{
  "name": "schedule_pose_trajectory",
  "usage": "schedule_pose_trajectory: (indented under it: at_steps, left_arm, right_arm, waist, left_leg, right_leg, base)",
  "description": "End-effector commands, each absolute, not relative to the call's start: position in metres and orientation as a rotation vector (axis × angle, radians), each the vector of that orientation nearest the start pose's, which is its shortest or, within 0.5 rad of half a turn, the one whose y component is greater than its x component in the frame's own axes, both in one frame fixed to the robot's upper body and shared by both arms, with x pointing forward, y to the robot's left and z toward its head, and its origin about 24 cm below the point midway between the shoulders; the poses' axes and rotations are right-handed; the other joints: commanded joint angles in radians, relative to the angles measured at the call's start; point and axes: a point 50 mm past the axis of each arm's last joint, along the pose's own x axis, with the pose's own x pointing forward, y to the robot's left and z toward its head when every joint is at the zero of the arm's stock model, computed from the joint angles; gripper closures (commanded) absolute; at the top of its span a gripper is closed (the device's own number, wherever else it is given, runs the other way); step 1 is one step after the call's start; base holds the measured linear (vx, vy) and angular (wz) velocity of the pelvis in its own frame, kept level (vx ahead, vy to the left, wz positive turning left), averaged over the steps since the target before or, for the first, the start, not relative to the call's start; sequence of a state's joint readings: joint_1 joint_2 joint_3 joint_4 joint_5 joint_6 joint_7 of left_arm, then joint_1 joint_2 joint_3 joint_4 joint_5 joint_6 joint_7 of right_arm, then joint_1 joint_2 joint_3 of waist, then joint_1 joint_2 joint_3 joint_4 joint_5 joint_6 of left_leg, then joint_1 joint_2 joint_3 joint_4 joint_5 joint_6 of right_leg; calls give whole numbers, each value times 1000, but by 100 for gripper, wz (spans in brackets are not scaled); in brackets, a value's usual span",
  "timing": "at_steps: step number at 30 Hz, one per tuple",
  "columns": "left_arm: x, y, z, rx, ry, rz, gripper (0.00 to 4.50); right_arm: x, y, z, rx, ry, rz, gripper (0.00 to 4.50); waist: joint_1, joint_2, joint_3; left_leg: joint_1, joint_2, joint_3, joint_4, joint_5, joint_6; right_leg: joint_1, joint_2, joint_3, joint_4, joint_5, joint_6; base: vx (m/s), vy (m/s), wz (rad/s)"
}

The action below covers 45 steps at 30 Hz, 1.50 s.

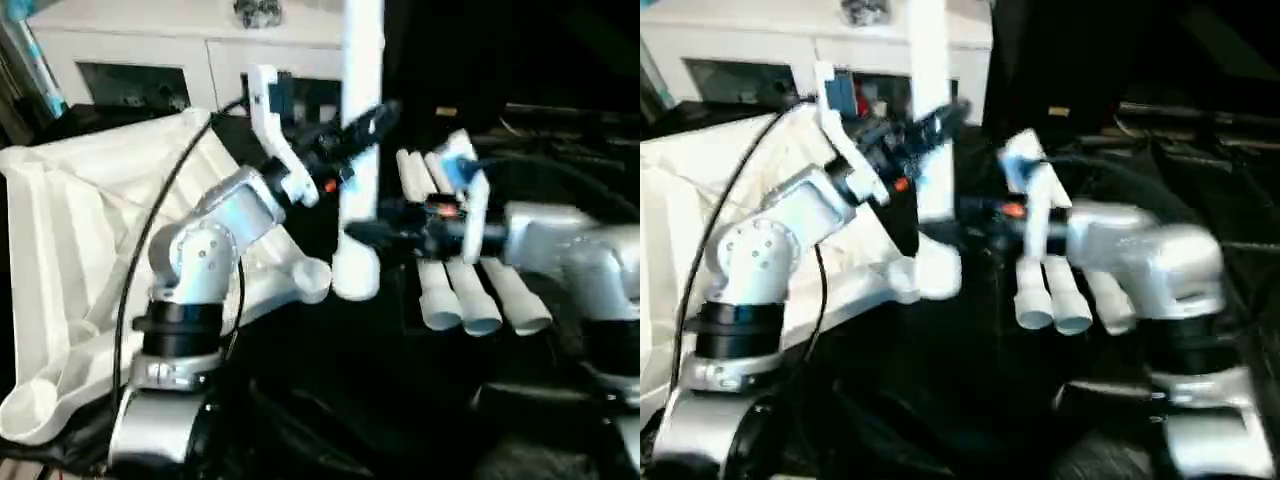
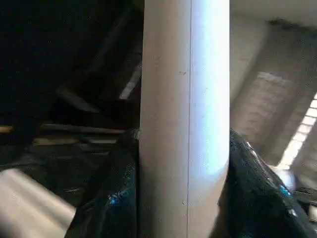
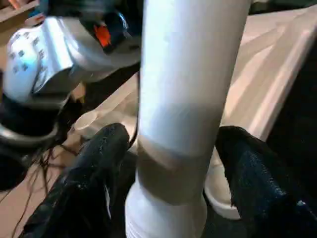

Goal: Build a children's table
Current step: Pick table leg

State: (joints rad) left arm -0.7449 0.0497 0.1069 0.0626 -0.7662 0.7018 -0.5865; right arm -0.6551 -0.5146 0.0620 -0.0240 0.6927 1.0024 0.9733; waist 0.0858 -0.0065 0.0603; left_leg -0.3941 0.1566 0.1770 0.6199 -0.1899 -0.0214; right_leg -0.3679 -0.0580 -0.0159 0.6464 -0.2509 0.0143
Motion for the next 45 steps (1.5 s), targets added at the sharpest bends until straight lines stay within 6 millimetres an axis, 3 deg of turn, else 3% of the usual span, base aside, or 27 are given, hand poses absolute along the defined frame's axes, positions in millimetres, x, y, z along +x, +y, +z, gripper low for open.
schedule_pose_trajectory:
  at_steps: [1, 11, 15, 28, 41, 45]
  left_arm:
    - [319, 63, 221, -555, -142, -1201, 266]
    - [313, 59, 230, -595, -195, -1313, 266]
    - [310, 58, 230, -599, -191, -1340, 266]
    - [309, 56, 228, -612, -182, -1353, 266]
    - [309, 54, 226, -618, -173, -1355, 266]
    - [309, 53, 223, -611, -161, -1353, 267]
  right_arm:
    - [296, -135, 173, 145, 403, 1344, 131]
    - [299, -139, 176, 152, 419, 1405, 131]
    - [300, -137, 175, 160, 414, 1421, 131]
    - [301, -129, 178, 155, 385, 1477, 131]
    - [301, -126, 176, 165, 382, 1493, 249]
    - [301, -125, 175, 168, 381, 1494, 260]
  waist:
    - [2, -3, -73]
    - [2, -11, -73]
    - [1, -5, -74]
    - [2, -7, -74]
    - [2, -7, -74]
    - [2, -5, -74]
  left_leg:
    - [26, 67, -24, -61, -27, 36]
    - [27, 68, -22, -61, -31, 45]
    - [28, 68, -23, -61, -39, 43]
    - [27, 68, -23, -61, -33, 47]
    - [26, 68, -23, -61, -35, 49]
    - [27, 68, -23, -61, -36, 47]
  right_leg:
    - [48, -80, 36, -63, 156, -304]
    - [47, -81, 36, -65, 130, -325]
    - [46, -81, 35, -64, 131, -324]
    - [46, -81, 35, -62, 143, -321]
    - [46, -81, 35, -62, 138, -322]
    - [46, -81, 35, -63, 139, -322]
  base:
    - [0, 0, 0]
    - [0, 0, 0]
    - [0, 0, 0]
    - [0, 0, 0]
    - [0, 0, 0]
    - [0, 0, 0]
